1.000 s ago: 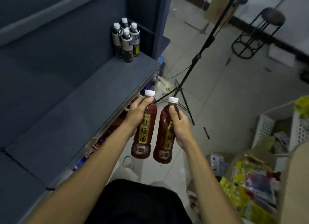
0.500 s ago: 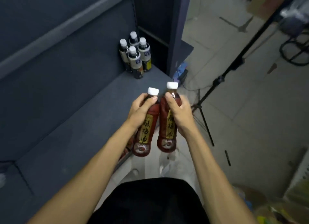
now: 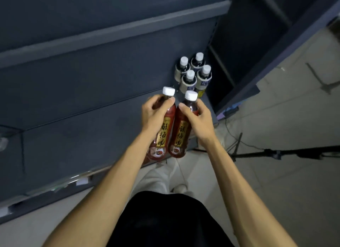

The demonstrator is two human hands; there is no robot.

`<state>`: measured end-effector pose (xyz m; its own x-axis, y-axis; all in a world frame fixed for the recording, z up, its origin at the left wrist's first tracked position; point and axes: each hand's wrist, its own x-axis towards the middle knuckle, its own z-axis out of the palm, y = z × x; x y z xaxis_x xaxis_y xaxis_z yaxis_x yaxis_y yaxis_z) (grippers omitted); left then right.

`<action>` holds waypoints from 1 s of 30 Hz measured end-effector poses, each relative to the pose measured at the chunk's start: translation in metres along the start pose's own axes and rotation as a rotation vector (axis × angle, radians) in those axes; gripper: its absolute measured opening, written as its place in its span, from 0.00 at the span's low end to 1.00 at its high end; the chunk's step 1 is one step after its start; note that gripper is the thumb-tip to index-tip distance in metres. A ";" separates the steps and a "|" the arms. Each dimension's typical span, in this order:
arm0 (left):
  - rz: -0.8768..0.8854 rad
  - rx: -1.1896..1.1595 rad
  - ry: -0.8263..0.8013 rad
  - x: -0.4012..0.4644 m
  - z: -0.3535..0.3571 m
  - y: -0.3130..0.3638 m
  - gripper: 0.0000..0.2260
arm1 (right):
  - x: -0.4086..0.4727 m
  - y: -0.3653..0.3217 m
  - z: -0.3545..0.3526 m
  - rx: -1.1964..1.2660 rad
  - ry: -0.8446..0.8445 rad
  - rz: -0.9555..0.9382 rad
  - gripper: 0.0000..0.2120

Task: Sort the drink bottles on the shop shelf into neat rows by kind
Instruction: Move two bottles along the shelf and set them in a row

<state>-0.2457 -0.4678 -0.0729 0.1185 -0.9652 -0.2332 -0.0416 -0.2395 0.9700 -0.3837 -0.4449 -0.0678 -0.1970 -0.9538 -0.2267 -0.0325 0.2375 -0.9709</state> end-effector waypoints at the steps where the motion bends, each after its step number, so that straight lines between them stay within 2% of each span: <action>1: 0.020 0.016 0.006 0.010 0.005 -0.002 0.12 | 0.010 0.001 -0.002 -0.020 -0.009 -0.005 0.13; 6: 0.205 0.136 0.119 0.047 0.006 -0.012 0.13 | 0.049 0.005 0.001 -0.075 -0.052 0.012 0.11; 12: 0.216 0.317 0.221 0.083 -0.011 -0.017 0.13 | 0.096 0.016 0.021 -0.243 -0.025 -0.014 0.12; 15: 0.186 0.479 0.252 0.097 -0.019 -0.020 0.15 | 0.120 0.014 0.040 -0.488 -0.051 -0.108 0.12; 21: 0.089 0.496 0.333 0.129 -0.010 -0.014 0.10 | 0.161 0.000 0.055 -0.919 -0.067 -0.255 0.19; 26: 0.007 0.494 0.321 0.150 0.004 -0.012 0.13 | 0.194 0.001 0.064 -1.185 -0.078 -0.399 0.16; 30: -0.031 0.474 0.311 0.168 0.013 -0.016 0.12 | 0.212 0.002 0.064 -1.279 -0.082 -0.372 0.14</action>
<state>-0.2381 -0.6276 -0.1287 0.4105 -0.8976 -0.1606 -0.4656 -0.3578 0.8094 -0.3629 -0.6579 -0.1229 0.0819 -0.9966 -0.0135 -0.9702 -0.0766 -0.2299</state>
